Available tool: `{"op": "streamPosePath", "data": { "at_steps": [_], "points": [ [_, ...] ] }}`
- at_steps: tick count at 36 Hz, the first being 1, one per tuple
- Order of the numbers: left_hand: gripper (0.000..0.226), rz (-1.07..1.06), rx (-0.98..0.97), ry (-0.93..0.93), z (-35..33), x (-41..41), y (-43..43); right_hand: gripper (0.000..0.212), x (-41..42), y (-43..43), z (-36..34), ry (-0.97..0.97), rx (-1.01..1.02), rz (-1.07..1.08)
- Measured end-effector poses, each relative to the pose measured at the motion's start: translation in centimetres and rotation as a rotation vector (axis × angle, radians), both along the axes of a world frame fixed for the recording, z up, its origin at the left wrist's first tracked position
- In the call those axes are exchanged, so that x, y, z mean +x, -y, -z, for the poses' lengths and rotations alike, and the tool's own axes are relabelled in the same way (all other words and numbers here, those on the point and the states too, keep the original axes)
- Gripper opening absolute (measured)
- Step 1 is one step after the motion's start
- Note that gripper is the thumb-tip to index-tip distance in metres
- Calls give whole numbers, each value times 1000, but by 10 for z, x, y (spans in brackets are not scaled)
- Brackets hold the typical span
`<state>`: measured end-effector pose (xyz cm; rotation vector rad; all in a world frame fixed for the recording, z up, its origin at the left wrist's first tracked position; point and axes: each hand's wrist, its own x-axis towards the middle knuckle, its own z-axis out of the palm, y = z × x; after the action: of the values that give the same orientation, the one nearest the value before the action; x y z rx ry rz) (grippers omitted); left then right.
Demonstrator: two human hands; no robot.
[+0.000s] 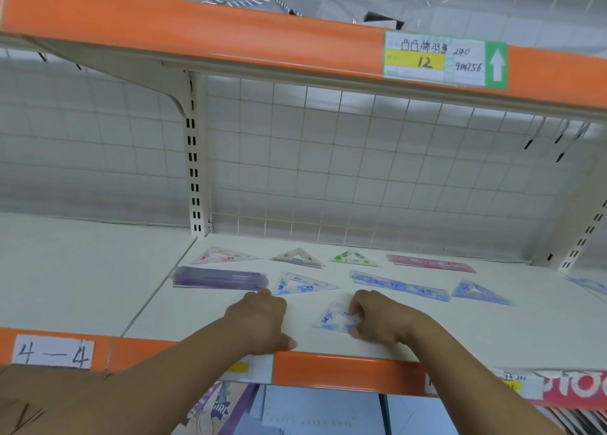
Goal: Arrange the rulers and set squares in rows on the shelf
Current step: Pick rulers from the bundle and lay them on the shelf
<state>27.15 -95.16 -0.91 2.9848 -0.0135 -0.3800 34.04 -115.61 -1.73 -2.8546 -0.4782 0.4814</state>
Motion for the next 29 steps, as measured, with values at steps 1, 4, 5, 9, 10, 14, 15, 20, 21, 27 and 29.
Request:
{"op": "streamPosePath", "data": {
  "at_steps": [1,4,5,9,10,14,15,20,21,27,29],
  "points": [
    [61,-1,0,0,0,0,-1,40,-1,0,0,4,3,1],
    [61,-3,-1,1,1,-1,-2,53,-2,0,-1,9,-11,22],
    [61,-3,0,0,0,0,-2,53,-2,-1,-2,10,-17,27],
    [61,2,7,-2,0,0,-1,49,-1,-4,-4,6,-49,35],
    [61,2,8,-1,0,0,-1,49,-1,-4,-5,2,-58,37],
    [60,1,2,1,1,-1,-1,48,0,-4,-5,-12,-74,49],
    [60,1,1,1,1,-1,-1,49,0,-4,-4,-14,-72,51],
    [60,2,8,5,0,-1,-1,55,-1,-2,-1,-8,-9,43],
    [60,2,9,6,0,-1,-1,55,-2,-1,0,-12,7,47],
    [61,4,3,11,0,0,-2,21,-6,-2,10,56,90,-1],
    [61,3,0,11,1,0,-2,20,-4,-3,13,74,121,-20]
  ]
}}
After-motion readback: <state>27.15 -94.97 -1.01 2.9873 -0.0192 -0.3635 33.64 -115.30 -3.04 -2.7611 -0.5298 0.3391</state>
